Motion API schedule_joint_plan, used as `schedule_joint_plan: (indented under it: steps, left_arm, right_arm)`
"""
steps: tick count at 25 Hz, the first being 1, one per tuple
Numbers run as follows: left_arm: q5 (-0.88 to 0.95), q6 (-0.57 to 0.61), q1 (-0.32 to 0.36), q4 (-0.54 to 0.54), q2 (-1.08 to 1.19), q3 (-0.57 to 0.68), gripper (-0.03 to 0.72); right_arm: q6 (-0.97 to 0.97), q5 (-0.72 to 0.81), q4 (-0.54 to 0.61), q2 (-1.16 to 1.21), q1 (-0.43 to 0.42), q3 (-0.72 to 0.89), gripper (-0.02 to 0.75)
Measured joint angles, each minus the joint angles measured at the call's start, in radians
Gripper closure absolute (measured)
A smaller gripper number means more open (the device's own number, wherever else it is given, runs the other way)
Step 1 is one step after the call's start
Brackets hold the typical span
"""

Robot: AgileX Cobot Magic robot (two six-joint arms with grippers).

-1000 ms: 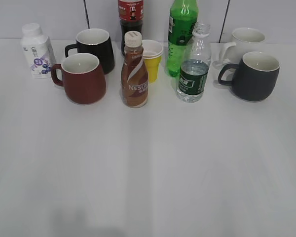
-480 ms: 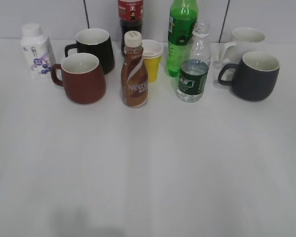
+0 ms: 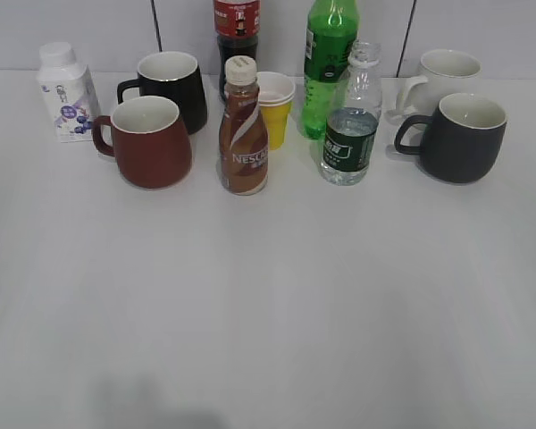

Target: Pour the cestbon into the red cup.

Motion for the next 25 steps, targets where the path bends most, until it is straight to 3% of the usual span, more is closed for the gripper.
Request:
schedule_joint_plan:
  steps: [25]
  left_arm:
    - [0.000,0.000,0.000,0.000,0.000,0.000,0.452]
  right_arm:
    - [0.000,0.000,0.000,0.000,0.000,0.000,0.151]
